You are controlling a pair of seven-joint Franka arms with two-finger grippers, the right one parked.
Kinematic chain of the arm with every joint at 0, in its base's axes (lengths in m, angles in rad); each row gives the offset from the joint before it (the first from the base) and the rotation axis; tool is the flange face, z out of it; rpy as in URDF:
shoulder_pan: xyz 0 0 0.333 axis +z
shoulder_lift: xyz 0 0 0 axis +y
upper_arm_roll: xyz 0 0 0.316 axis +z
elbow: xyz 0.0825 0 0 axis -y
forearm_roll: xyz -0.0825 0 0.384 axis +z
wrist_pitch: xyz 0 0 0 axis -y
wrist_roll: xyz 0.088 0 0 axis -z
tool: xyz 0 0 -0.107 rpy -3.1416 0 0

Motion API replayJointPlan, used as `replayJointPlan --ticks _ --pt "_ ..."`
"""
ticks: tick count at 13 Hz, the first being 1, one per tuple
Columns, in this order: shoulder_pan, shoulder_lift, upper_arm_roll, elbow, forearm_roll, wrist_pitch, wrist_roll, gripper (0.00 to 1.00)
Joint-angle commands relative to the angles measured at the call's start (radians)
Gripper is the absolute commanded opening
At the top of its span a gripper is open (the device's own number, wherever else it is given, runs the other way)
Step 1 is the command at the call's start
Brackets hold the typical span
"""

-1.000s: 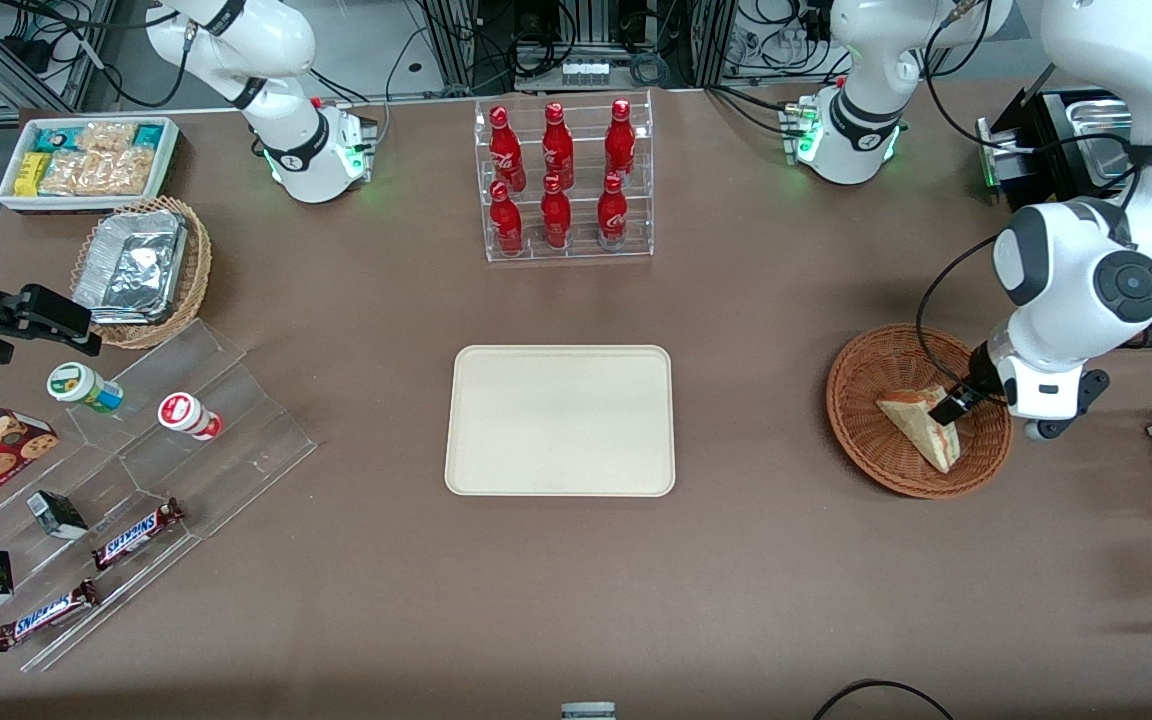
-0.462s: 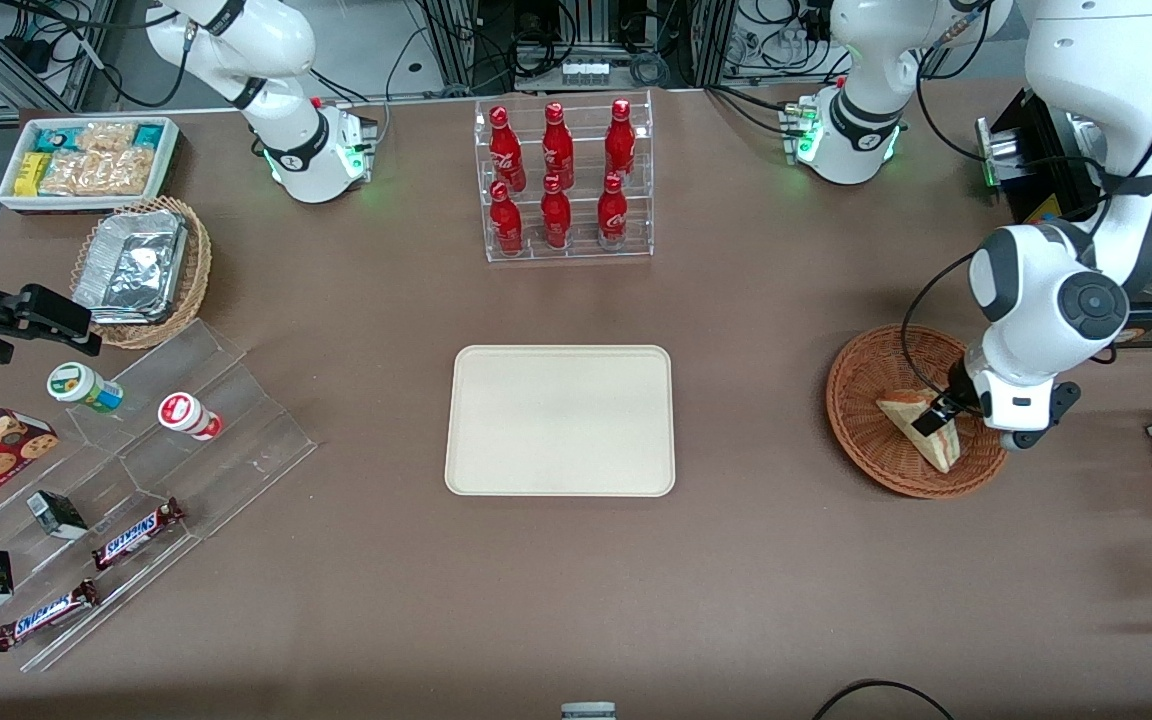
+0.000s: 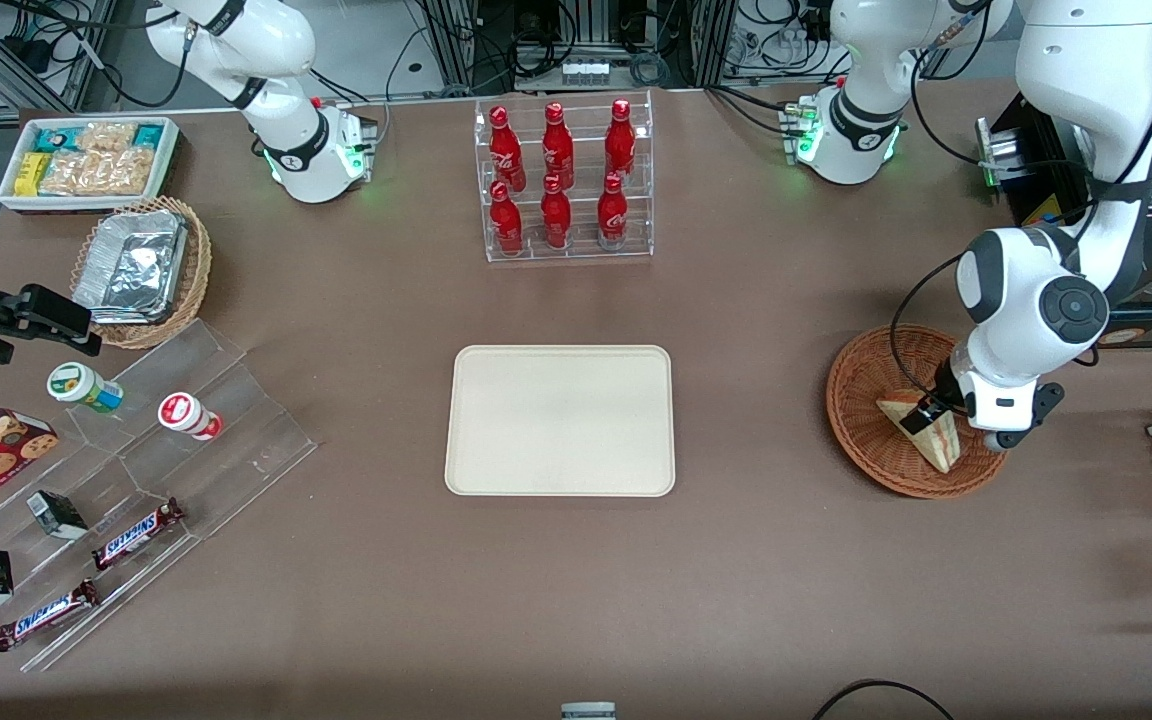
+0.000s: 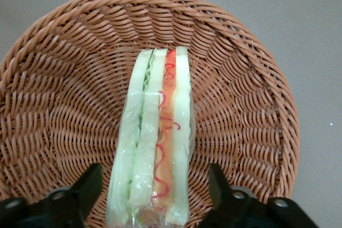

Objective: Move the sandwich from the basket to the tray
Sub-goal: 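Close the left gripper on the sandwich's wrapped edge, then lift the sandwich and carry it with the left gripper to the tray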

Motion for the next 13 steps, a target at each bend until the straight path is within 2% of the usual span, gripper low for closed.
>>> replayJointPlan --ticks 1,4,7,11,13 --pt "-0.008 -0.016 0.004 -0.010 0.021 0.012 -0.031 0.00" --pt "-0.009 -0.041 0.004 0.003 0.024 -0.026 -0.026 0.00" --pt "-0.040 -0.089 -0.012 0.139 0.081 -0.286 -0.025 0.00" --pt "-0.254 -0.098 -0.015 0.374 0.069 -0.577 -0.077 0.00" --pt "-0.349 -0.095 -0.016 0.439 0.049 -0.619 -0.095 0.00"
